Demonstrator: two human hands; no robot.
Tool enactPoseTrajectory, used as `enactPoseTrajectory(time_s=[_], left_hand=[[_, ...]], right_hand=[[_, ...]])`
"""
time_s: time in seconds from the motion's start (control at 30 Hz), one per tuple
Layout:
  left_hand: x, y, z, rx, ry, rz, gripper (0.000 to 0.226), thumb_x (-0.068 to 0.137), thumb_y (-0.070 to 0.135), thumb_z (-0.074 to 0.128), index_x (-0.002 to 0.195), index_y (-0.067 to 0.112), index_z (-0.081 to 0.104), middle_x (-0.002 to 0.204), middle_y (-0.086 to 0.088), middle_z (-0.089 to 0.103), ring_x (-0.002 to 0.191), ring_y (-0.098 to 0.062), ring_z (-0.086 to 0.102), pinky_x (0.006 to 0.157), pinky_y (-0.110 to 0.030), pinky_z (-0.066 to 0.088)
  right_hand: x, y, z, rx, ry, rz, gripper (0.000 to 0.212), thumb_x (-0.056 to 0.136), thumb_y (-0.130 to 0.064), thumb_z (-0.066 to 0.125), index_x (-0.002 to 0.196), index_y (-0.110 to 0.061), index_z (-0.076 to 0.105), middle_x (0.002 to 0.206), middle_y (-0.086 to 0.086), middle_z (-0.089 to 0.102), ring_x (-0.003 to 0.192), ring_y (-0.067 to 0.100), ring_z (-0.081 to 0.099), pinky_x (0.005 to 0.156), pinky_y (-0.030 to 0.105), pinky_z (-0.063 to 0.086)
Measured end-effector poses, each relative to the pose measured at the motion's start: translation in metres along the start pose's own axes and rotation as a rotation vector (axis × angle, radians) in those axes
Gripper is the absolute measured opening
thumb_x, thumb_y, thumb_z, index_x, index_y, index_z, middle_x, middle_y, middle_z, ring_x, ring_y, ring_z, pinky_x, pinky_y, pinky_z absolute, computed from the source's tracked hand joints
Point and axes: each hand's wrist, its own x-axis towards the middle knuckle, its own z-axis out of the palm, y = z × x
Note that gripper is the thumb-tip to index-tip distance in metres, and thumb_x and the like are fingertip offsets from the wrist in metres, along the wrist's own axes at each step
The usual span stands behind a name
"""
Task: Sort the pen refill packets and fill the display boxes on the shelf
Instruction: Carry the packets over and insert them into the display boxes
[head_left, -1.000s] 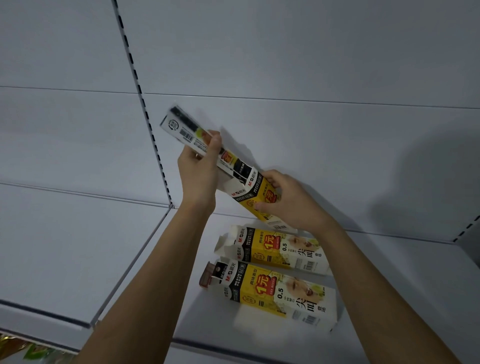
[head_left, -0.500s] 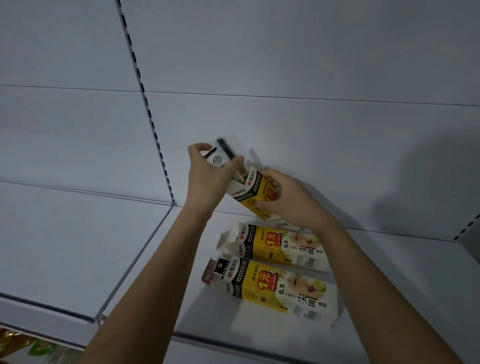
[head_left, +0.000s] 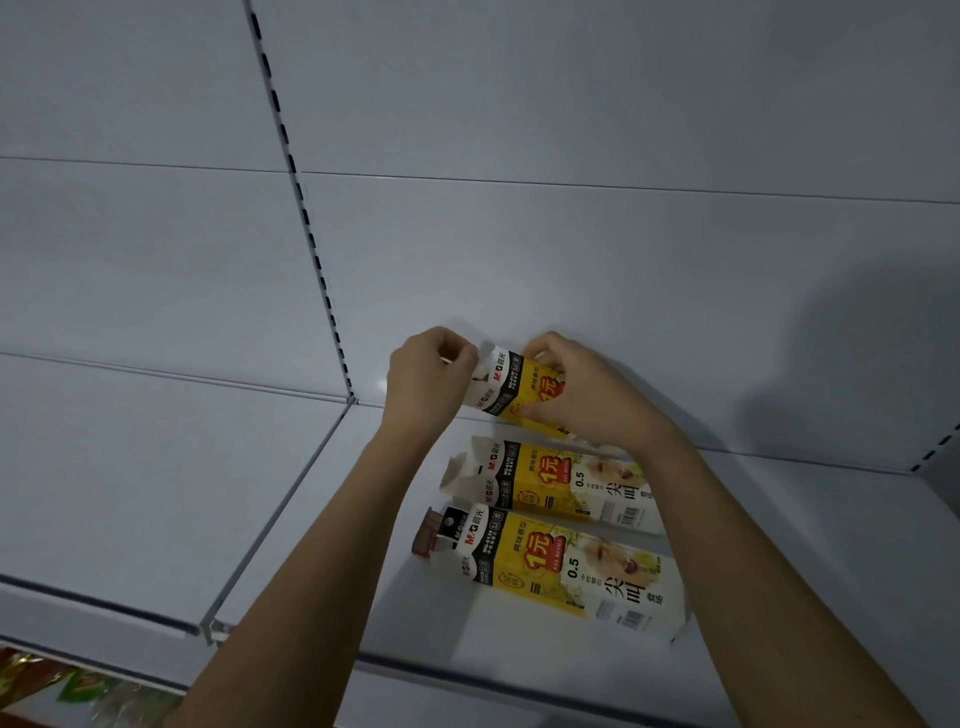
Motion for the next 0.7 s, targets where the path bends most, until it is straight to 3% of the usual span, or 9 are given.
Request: enactPoseTrajectory(time_s=[0.13,0.27,0.33,0.43,0.47,0.57,0.63,0.7], left_hand=[[-0.001,-0.007,0.005,-0.033,-0.225,-0.077,0.024,0.099,0.023,0.049,0.095,0.009,0.068,0.092,-0.005,0.072,0.083,-0.019,0.069,0.065,-0.032,0.054],[-0.003,-0.017,0.012,-0.093,-0.42,-0.141,0.014,0.1,0.019,0.052,0.109,0.009,0.056,0.105,-0.008,0.068,0.074,-0.008,0.058,0.051,-0.011,0.04],[-0.002,-0.022,0.015,-0.097,-0.455,-0.097,0.011,0.098,0.015,0.057,0.107,0.011,0.055,0.107,-0.009,0.069,0.079,-0.01,0.061,0.06,-0.017,0.045],[-0.002,-0.027,0.021,-0.093,-0.494,-0.064,0.016,0.097,0.015,0.058,0.112,0.012,0.055,0.108,-0.009,0.07,0.095,-0.02,0.067,0.079,-0.036,0.055],[-0.001,-0.029,0.022,-0.095,-0.514,-0.062,0.018,0.098,0.016,0.057,0.115,0.011,0.054,0.107,-0.008,0.069,0.092,-0.02,0.067,0.076,-0.035,0.056],[0.0,-0.036,0.024,-0.054,-0.603,-0.058,0.024,0.101,0.019,0.051,0.124,0.011,0.051,0.102,-0.008,0.066,0.07,-0.011,0.06,0.05,-0.016,0.044],[0.0,-0.044,0.024,-0.003,-0.606,-0.029,0.025,0.102,0.02,0.048,0.126,0.013,0.052,0.11,-0.009,0.067,0.076,-0.013,0.063,0.05,-0.015,0.041],[-0.001,-0.052,0.021,0.039,-0.531,0.028,0.026,0.102,0.02,0.047,0.126,0.015,0.055,0.115,-0.007,0.067,0.083,-0.015,0.063,0.058,-0.019,0.044]], right_hand=[[0.002,0.001,0.005,-0.111,0.002,0.014,0.051,0.075,-0.019,0.082,0.117,-0.032,0.056,0.114,-0.01,0.061,0.096,0.009,0.061,0.081,0.037,0.056],[0.003,0.005,0.007,-0.192,-0.063,0.099,0.047,0.077,-0.019,0.08,0.117,-0.029,0.057,0.109,-0.01,0.064,0.088,0.011,0.065,0.075,0.04,0.059],[0.003,0.006,0.006,-0.266,-0.072,0.142,0.048,0.078,-0.02,0.08,0.12,-0.027,0.056,0.113,-0.008,0.064,0.092,0.013,0.064,0.079,0.04,0.058],[0.004,0.004,0.008,-0.4,-0.002,0.146,0.05,0.077,-0.022,0.08,0.12,-0.026,0.057,0.114,-0.005,0.065,0.096,0.016,0.061,0.079,0.036,0.052],[0.005,0.004,0.01,-0.424,0.004,0.153,0.049,0.077,-0.021,0.08,0.12,-0.026,0.057,0.114,-0.004,0.065,0.096,0.016,0.06,0.077,0.034,0.05],[0.006,0.01,0.014,-0.389,-0.109,0.234,0.049,0.08,-0.021,0.076,0.124,-0.024,0.056,0.12,-0.003,0.065,0.096,0.014,0.064,0.079,0.034,0.055],[0.003,0.016,0.014,-0.294,-0.147,0.283,0.049,0.084,-0.026,0.073,0.129,-0.025,0.055,0.127,-0.003,0.064,0.1,0.012,0.066,0.088,0.037,0.056],[0.0,0.018,0.012,-0.202,-0.082,0.278,0.05,0.089,-0.029,0.069,0.136,-0.023,0.054,0.137,-0.003,0.058,0.117,0.013,0.059,0.099,0.034,0.048]])
